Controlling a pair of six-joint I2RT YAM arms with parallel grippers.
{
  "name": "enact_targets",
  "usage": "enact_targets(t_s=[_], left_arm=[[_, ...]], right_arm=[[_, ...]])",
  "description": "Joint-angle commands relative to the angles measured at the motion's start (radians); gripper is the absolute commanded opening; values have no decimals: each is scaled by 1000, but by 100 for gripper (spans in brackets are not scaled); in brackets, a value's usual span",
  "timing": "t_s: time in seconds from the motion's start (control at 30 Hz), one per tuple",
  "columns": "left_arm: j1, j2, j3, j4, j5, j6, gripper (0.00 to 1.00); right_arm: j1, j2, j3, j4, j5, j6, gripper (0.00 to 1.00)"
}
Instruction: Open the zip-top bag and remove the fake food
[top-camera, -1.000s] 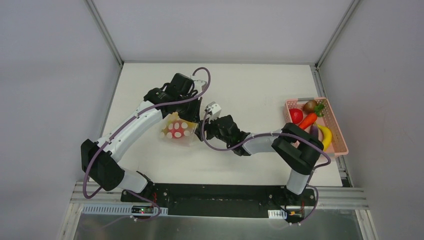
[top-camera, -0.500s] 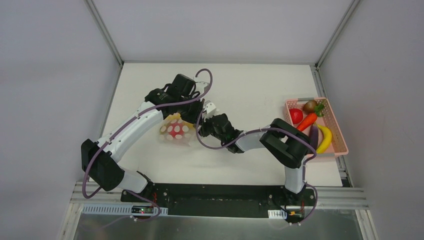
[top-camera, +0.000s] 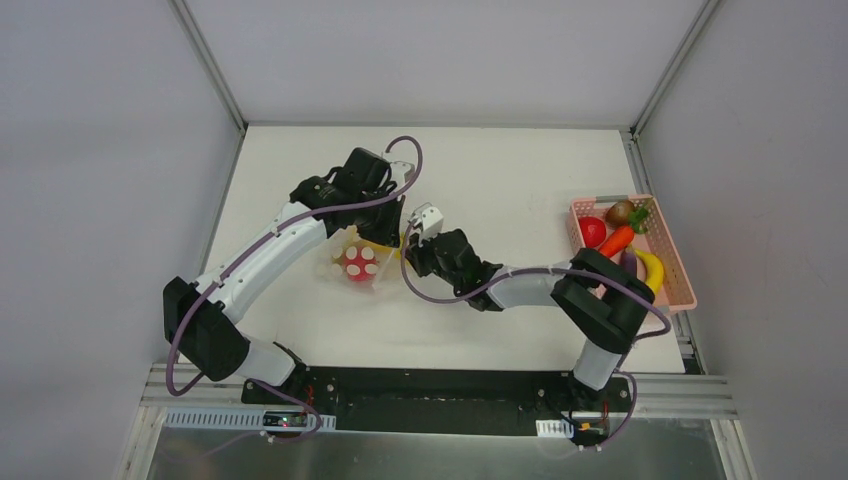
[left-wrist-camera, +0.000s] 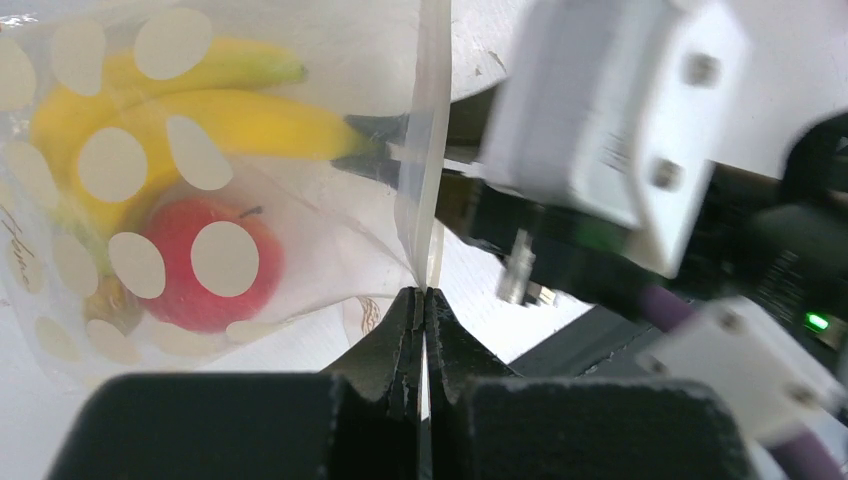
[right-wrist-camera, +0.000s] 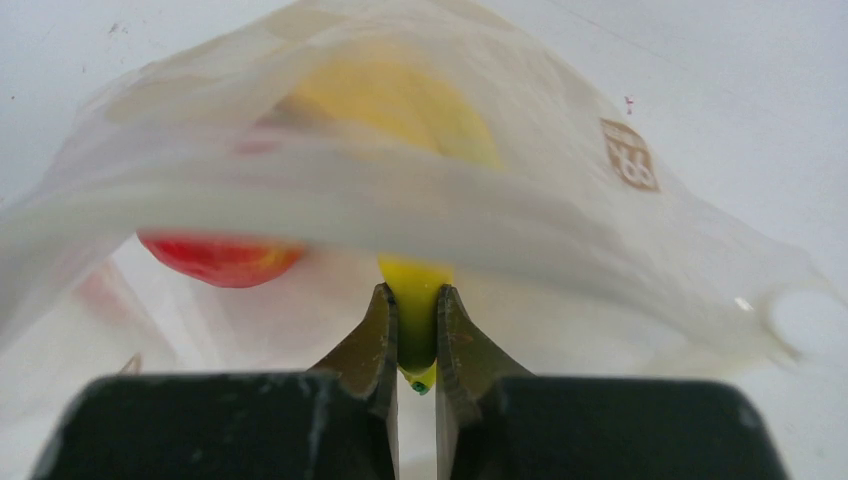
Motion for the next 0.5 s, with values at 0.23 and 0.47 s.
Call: enact_targets(t_s=[0.23, 0.47], left_arm=[[21, -2, 16, -9, -74, -15, 0], [22, 2, 14, -7, -93, -14, 0]], right_arm=[[136, -241, 61, -309, 337, -193, 0], [217, -258, 146, -498, 530, -234, 0]])
